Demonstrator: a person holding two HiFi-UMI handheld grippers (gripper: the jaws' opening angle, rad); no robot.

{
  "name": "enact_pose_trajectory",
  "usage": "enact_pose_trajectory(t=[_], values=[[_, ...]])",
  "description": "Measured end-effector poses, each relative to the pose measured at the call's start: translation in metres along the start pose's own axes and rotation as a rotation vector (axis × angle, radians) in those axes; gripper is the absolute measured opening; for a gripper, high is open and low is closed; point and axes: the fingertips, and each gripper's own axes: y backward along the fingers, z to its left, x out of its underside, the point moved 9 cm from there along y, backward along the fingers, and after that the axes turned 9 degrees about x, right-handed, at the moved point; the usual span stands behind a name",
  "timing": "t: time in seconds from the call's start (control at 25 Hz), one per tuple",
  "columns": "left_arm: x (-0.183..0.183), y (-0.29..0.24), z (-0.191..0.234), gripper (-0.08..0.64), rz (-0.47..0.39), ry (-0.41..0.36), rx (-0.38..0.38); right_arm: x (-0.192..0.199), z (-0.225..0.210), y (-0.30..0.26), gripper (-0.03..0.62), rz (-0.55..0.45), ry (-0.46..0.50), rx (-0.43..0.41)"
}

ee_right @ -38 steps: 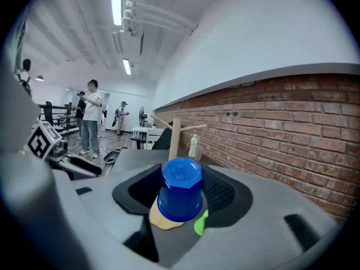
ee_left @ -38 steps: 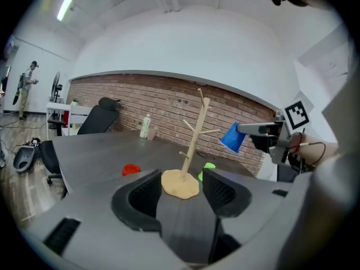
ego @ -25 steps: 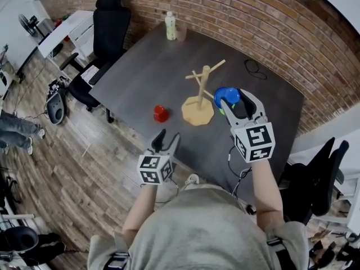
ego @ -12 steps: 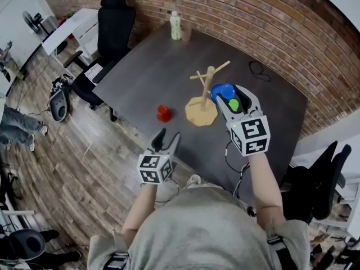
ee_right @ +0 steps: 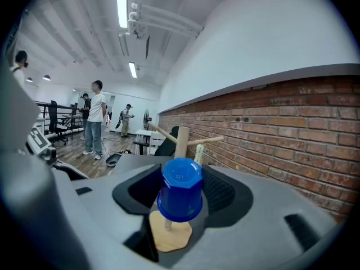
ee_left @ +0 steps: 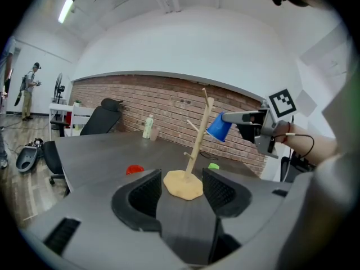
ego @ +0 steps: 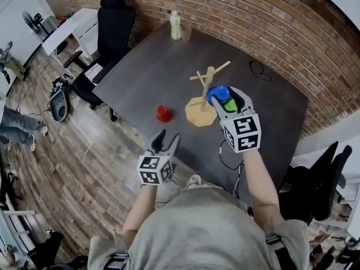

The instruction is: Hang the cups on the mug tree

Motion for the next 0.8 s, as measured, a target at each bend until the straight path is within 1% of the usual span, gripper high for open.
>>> enact_pose_trajectory(t=[0.6,0.8], values=[[0.004,-0.006,-0.004,0.222,0.010,0.002,0.007,0.017,0.000,0.003,0.232,0.013,-0.047,0.010],[0.004,-0.009,-0.006,0.222,0.012,-0.002,0.014,0.020,0.001,0.007,0.259,0.016,-0.068,-0.011]])
